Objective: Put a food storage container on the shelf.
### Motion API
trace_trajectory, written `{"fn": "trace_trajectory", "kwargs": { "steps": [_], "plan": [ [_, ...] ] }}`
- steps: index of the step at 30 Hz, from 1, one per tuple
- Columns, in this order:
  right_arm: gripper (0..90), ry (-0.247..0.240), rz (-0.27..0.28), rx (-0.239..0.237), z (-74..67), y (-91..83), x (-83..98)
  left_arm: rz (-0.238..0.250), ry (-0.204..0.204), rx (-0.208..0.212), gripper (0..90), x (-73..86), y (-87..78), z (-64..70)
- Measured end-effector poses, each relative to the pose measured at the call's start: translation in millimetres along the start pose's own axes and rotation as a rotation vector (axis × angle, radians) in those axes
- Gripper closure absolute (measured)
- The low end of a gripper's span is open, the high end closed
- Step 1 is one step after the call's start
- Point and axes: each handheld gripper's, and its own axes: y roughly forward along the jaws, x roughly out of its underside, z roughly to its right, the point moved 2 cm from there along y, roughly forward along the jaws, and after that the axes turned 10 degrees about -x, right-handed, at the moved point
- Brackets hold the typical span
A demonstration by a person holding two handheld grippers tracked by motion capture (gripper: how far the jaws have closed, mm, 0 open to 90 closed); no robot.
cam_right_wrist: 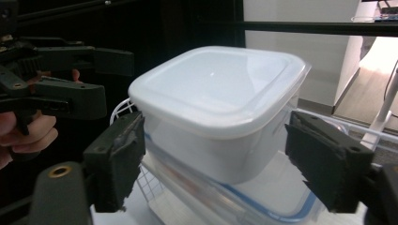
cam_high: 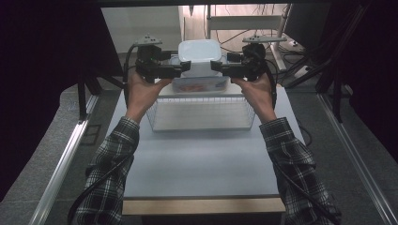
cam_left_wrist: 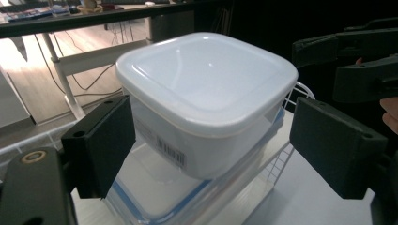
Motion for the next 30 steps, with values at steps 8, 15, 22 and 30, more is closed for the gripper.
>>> {"fn": "trace_trajectory", "kwargs": {
  "steps": [8, 15, 22, 30],
  "plan": [
    [12.6, 0.005, -0.023, -0.044, -5.2, -5.8, 15.8, 0.0, 0.013, 0.025, 9.2, 11.1, -9.4, 7.0],
    [10.3, -0.011, -0.037, -0.053, -8.8, -13.3, 25.0, -0.039, 0.033, 0.046, 10.4, 26.5, -16.4, 12.8],
    [8.6, -0.031, -0.048, -0.072, -14.5, -15.6, 34.8, -0.065, 0.061, 0.065, 7.9, 42.9, -17.7, 17.5],
    [7.0, -0.049, -0.07, -0.1, -25.4, -16.4, 48.6, -0.088, 0.134, 0.063, 5.1, 61.1, -16.7, 28.9]
  ]
}}
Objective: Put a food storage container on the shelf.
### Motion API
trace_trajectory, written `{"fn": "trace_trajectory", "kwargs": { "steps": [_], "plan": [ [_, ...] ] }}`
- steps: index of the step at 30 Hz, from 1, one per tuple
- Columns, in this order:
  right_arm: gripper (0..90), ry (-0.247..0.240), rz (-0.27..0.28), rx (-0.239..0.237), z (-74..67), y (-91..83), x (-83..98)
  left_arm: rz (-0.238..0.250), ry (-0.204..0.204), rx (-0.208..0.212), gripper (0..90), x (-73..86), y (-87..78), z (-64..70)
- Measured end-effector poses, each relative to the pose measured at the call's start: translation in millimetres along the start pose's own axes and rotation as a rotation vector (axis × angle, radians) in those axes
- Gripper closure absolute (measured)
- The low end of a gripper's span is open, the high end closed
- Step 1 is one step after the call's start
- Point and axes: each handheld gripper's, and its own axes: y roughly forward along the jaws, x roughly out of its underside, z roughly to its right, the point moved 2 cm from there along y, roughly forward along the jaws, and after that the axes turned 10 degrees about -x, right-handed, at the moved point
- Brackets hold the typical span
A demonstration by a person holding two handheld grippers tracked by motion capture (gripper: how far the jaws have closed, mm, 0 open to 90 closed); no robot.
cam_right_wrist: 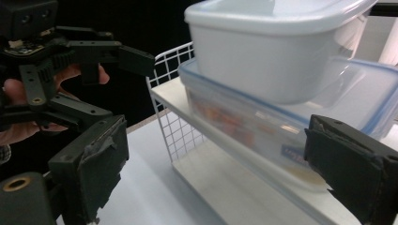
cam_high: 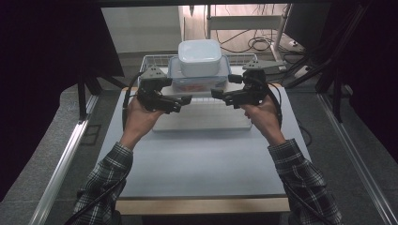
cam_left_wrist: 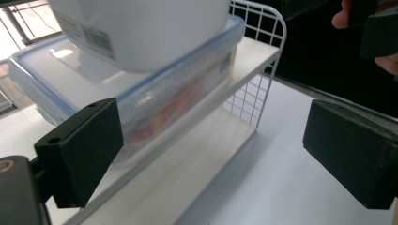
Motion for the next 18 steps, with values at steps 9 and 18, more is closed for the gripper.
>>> {"fn": "trace_trajectory", "kwargs": {
  "steps": [9, 18],
  "plan": [
    [5.5, -0.021, -0.02, -0.027, -13.6, 1.7, 15.4, -0.023, 0.047, 0.018, 3.8, 18.0, 1.9, 15.4],
    [2.5, -0.044, -0.039, -0.039, -24.5, 1.7, 33.1, -0.022, 0.037, 0.03, 3.6, 36.9, -2.4, 23.6]
  ]
}}
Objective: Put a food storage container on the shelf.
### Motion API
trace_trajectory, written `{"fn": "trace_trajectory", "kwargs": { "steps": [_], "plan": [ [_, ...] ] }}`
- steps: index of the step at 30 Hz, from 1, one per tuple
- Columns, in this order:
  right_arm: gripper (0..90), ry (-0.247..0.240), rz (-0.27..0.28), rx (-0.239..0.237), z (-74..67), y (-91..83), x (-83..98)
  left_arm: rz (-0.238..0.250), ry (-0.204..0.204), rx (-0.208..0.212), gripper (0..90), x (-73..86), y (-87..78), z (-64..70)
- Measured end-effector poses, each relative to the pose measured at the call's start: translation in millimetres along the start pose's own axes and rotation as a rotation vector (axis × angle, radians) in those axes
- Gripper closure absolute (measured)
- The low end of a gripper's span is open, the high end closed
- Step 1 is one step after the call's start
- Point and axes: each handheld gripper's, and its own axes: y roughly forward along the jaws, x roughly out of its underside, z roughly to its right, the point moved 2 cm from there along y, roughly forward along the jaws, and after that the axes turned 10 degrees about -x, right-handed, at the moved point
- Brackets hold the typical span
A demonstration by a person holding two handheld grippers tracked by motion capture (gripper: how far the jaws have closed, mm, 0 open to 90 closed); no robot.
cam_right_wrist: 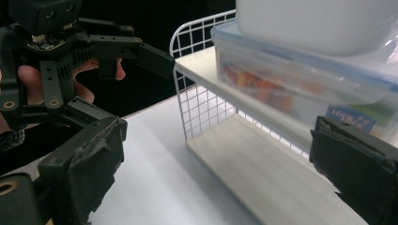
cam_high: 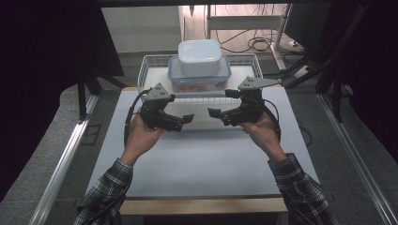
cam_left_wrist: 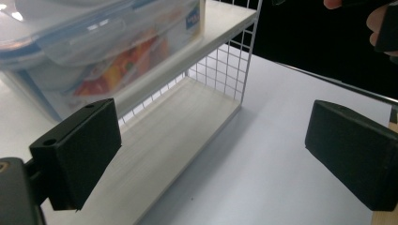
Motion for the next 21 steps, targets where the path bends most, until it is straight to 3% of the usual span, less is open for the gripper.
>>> {"fn": "trace_trajectory", "kwargs": {
  "steps": [7, 16, 21],
  "plan": [
    [0.0, -0.014, -0.036, 0.014, -7.4, -1.4, 13.3, -0.012, 0.028, 0.005, 2.1, 13.3, -2.3, 12.0],
    [0.0, -0.038, -0.032, 0.039, -15.9, -6.0, 31.7, -0.004, 0.051, 0.001, 2.2, 33.3, -2.5, 27.7],
    [0.0, -0.018, -0.056, 0.045, -9.6, -1.0, 49.2, 0.013, 0.022, 0.019, 2.8, 49.9, 3.9, 32.9]
  ]
}}
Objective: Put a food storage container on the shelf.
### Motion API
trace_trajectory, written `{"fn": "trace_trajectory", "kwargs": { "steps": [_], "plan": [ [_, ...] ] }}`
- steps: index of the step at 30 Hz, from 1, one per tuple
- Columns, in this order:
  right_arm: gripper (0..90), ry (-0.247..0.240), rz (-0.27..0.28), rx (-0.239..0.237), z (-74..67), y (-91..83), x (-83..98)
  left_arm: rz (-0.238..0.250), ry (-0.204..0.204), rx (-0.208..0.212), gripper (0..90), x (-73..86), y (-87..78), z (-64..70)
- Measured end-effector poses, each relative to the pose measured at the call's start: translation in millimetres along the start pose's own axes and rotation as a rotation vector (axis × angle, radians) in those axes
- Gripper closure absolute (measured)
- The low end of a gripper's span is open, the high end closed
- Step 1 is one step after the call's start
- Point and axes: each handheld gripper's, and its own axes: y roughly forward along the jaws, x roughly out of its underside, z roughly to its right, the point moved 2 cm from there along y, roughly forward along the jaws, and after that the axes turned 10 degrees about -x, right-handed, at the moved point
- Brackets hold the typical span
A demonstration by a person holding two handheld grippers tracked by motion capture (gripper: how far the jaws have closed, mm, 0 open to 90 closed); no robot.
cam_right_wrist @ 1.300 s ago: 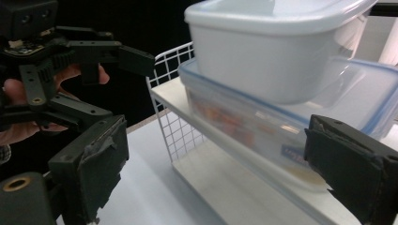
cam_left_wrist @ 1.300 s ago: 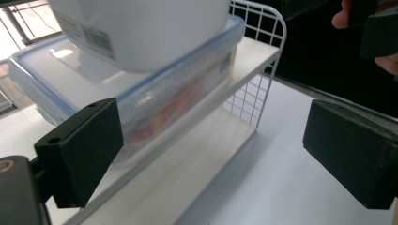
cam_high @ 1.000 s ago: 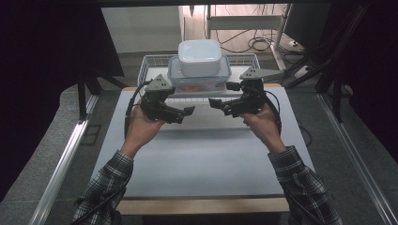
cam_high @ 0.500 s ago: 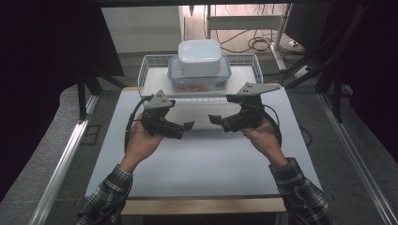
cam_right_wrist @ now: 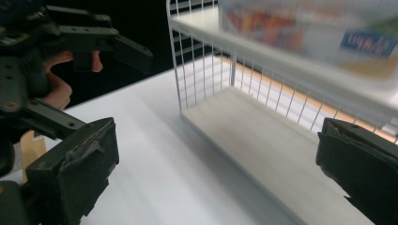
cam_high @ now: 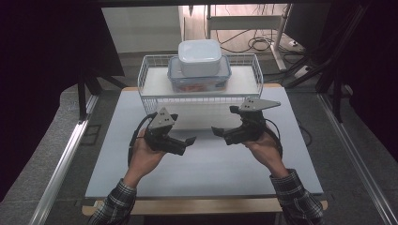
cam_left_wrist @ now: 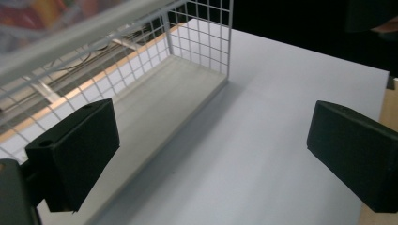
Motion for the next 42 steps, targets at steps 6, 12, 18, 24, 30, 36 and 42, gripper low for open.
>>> {"fn": "trace_trajectory", "kwargs": {
  "steps": [6, 12, 18, 24, 30, 36, 42],
  "plan": [
    [0.0, -0.008, -0.012, 0.019, -0.9, 2.1, 8.4, 0.01, -0.011, 0.001, 3.0, 3.4, -1.2, 2.2],
    [0.0, 0.006, -0.001, 0.022, -2.6, -0.8, 18.4, 0.006, 0.012, -0.014, 3.3, 14.3, -0.9, 9.1],
    [0.0, 0.011, -0.008, 0.022, -2.7, -2.3, 30.2, 0.0, -0.009, -0.009, 3.5, 25.6, -0.8, 9.0],
    [0.0, 0.035, -0.017, 0.017, -1.1, -1.4, 42.1, -0.01, -0.015, -0.03, 3.5, 43.0, -5.5, 4.9],
    [0.0, 0.07, -0.037, 0.017, -1.4, 2.1, 56.0, -0.006, -0.059, -0.041, 3.6, 60.1, -8.9, 2.4],
    [0.0, 0.065, -0.058, 0.029, -4.2, 0.6, 69.4, -0.027, -0.066, -0.056, 3.5, 73.7, -11.7, 2.2],
    [0.0, 0.056, -0.087, 0.057, -2.9, -3.2, 85.0, -0.036, -0.081, -0.077, 3.5, 87.8, -13.9, 1.5]
  ]
}}
